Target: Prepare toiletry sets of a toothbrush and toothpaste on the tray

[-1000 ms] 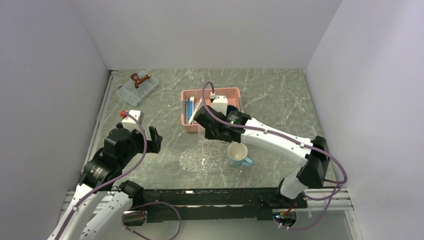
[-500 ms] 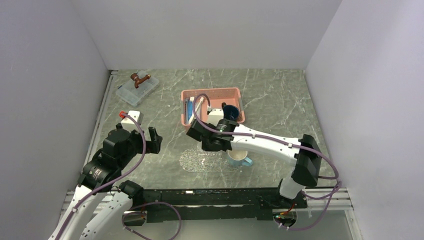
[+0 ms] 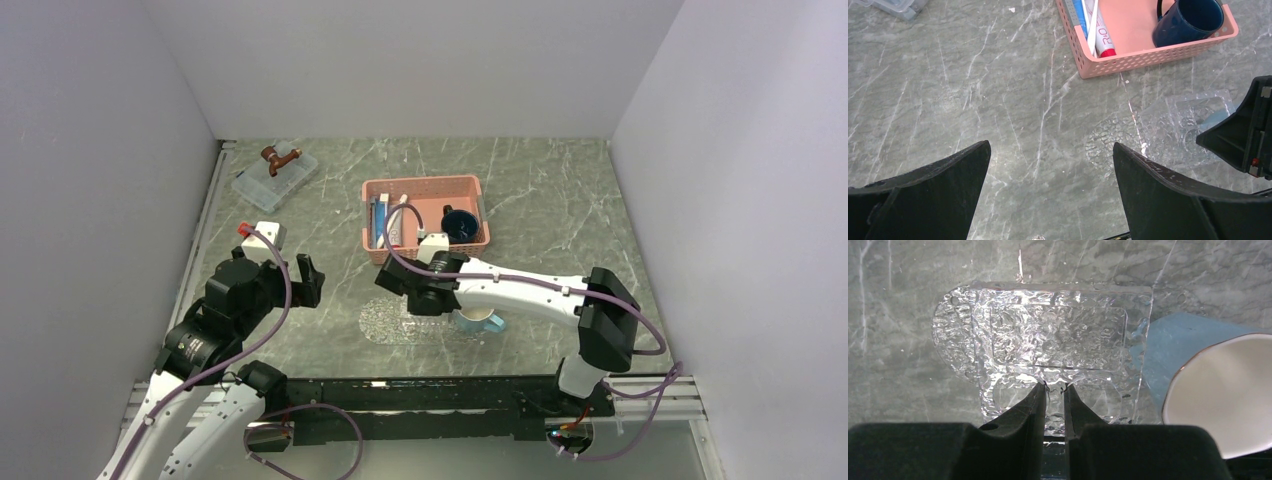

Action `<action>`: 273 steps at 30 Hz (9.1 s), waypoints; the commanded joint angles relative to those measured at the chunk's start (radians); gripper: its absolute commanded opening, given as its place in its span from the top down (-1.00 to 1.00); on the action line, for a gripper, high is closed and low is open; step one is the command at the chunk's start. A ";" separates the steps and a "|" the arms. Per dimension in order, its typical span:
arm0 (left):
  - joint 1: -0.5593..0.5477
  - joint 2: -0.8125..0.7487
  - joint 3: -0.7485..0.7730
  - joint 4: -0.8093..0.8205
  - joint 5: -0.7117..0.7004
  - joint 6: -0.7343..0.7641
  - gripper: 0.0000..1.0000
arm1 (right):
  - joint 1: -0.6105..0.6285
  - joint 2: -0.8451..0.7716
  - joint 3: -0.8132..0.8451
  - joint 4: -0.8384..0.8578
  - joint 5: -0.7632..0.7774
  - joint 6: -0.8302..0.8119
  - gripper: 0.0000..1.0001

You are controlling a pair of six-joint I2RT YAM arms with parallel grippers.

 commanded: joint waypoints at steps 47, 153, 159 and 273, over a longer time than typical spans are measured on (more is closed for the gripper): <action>0.000 0.021 0.005 0.024 -0.007 0.008 -0.98 | 0.024 -0.102 -0.119 0.121 -0.004 -0.075 0.43; 0.000 0.076 0.003 0.033 0.006 0.018 -0.98 | -0.697 0.324 0.349 0.234 -0.280 -1.036 0.17; -0.001 0.078 0.004 0.032 0.006 0.017 -0.98 | -0.700 0.323 0.314 0.243 -0.315 -0.987 0.17; -0.001 -0.238 0.005 -0.045 -0.380 -0.079 -0.98 | -0.158 0.317 0.512 0.156 -0.698 -1.477 1.00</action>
